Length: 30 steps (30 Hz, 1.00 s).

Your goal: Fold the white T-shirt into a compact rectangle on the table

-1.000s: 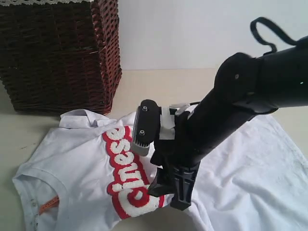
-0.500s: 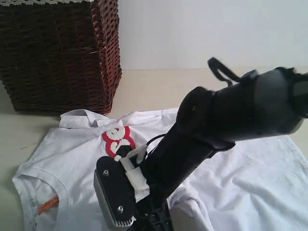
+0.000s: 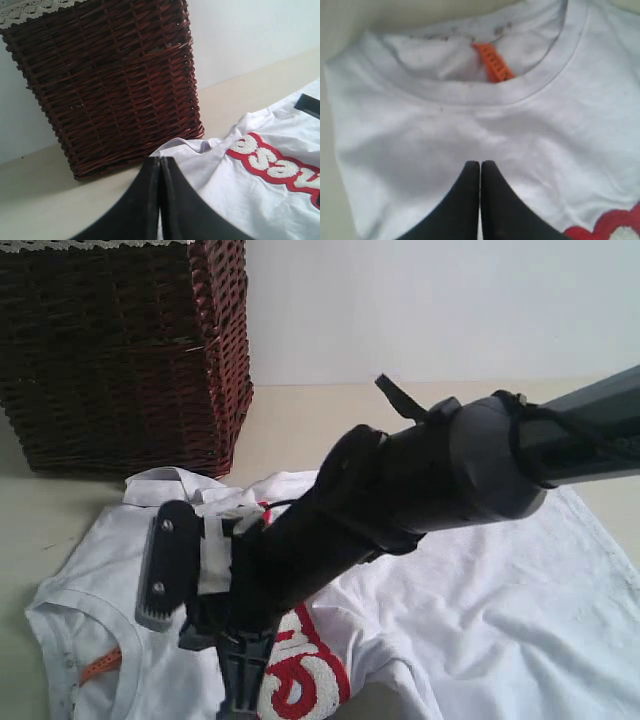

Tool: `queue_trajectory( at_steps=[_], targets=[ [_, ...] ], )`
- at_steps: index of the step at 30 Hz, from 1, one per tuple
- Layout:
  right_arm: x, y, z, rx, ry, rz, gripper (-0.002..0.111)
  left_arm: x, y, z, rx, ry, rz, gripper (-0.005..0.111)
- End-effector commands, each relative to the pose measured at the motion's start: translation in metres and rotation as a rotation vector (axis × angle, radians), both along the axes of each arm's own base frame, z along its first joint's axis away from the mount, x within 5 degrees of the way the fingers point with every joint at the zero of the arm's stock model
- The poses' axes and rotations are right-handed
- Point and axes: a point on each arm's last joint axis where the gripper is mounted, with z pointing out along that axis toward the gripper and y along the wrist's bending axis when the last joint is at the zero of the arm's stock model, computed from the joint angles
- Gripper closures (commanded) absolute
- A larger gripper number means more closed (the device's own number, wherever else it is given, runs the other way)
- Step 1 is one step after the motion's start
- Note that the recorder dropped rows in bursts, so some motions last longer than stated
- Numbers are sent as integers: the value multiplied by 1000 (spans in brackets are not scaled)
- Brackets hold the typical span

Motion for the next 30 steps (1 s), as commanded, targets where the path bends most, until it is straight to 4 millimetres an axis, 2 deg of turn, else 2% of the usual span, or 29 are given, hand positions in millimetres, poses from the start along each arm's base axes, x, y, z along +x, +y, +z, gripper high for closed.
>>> queue_trajectory(
  at_steps=[1, 2, 4, 5, 7, 10, 12, 20, 25, 28, 30],
  targets=[
    [-3, 14, 24, 71, 123, 38, 108, 0, 0, 0, 0, -5, 3, 107],
    [-6, 15, 26, 76, 158, 75, 108, 0, 0, 0, 0, -5, 3, 107],
    [-19, 14, 29, 55, 227, 267, 104, 0, 0, 0, 0, -5, 3, 107],
    [-26, 12, 28, 29, 243, 366, 99, 0, 0, 0, 0, -5, 3, 107],
    [-36, 13, 23, -32, 246, 471, 81, 0, 0, 0, 0, -5, 3, 107],
    [-39, 21, 12, -69, 201, 454, 50, 0, 0, 0, 0, -5, 3, 107],
    [-38, 28, 4, -80, 173, 365, 39, 0, 0, 0, 0, -5, 3, 107],
    [-32, 35, -23, -140, 194, 201, 43, 0, 0, 0, 0, -5, 3, 107],
    [-24, 37, -31, -147, 192, 65, 46, 0, 0, 0, 0, -5, 3, 107],
    [-20, 38, -35, -141, 157, 34, 52, 0, 0, 0, 0, -5, 3, 107],
    [-18, 38, -37, -140, 146, 21, 61, 0, 0, 0, 0, -5, 3, 107]
  ],
)
